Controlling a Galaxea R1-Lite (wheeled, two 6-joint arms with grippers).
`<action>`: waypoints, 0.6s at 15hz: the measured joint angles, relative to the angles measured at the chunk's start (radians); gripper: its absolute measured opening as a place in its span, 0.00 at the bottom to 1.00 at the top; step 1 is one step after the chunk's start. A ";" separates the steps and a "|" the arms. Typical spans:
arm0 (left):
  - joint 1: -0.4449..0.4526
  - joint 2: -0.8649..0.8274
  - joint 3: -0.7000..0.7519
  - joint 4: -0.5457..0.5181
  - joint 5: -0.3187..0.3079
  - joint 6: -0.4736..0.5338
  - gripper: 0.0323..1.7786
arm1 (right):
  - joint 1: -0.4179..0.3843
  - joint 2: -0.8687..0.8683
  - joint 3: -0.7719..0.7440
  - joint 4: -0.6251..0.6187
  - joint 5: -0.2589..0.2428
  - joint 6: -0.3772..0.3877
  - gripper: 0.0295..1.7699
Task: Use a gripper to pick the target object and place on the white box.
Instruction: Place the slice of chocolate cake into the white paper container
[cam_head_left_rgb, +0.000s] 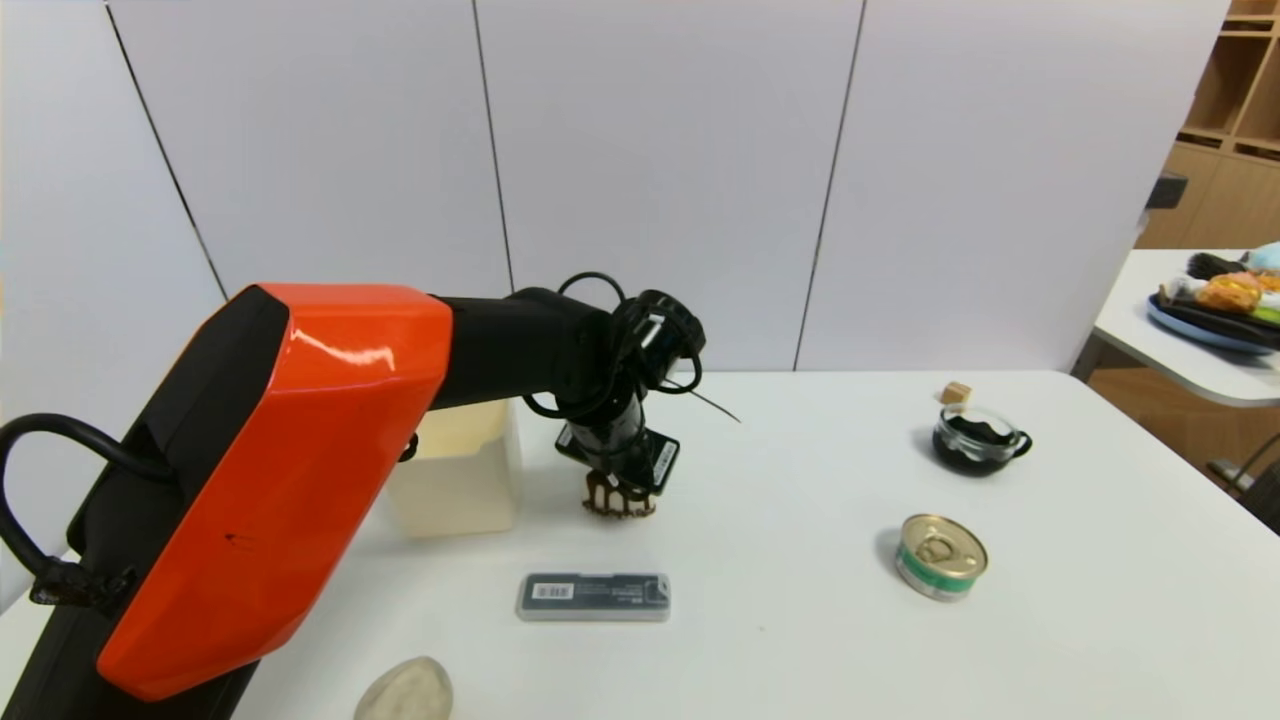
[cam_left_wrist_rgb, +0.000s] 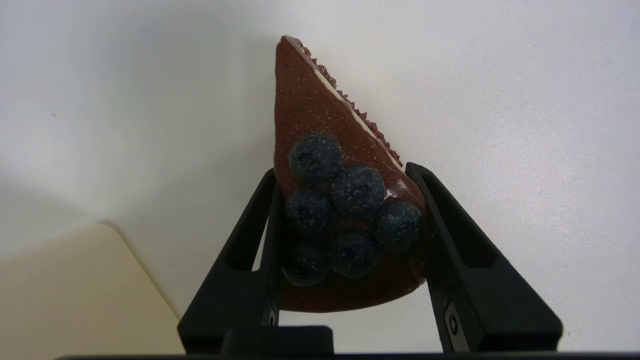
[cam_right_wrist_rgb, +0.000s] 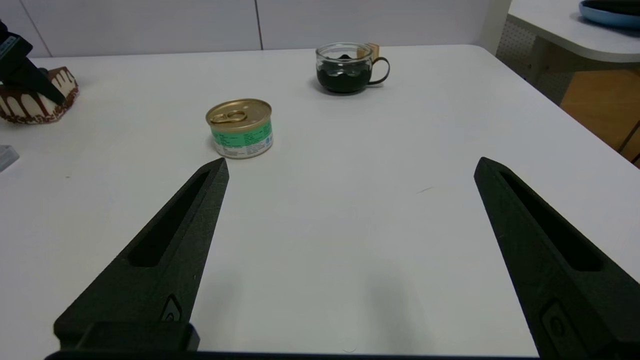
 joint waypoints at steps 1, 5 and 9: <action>0.000 -0.001 0.000 -0.003 0.002 0.001 0.45 | 0.000 0.000 0.000 0.000 0.000 0.000 0.96; 0.001 -0.043 0.001 -0.054 0.010 -0.003 0.45 | 0.000 0.000 0.000 0.000 0.000 0.000 0.96; 0.003 -0.118 0.010 -0.125 0.014 -0.005 0.45 | 0.000 0.000 0.000 0.000 0.000 0.000 0.96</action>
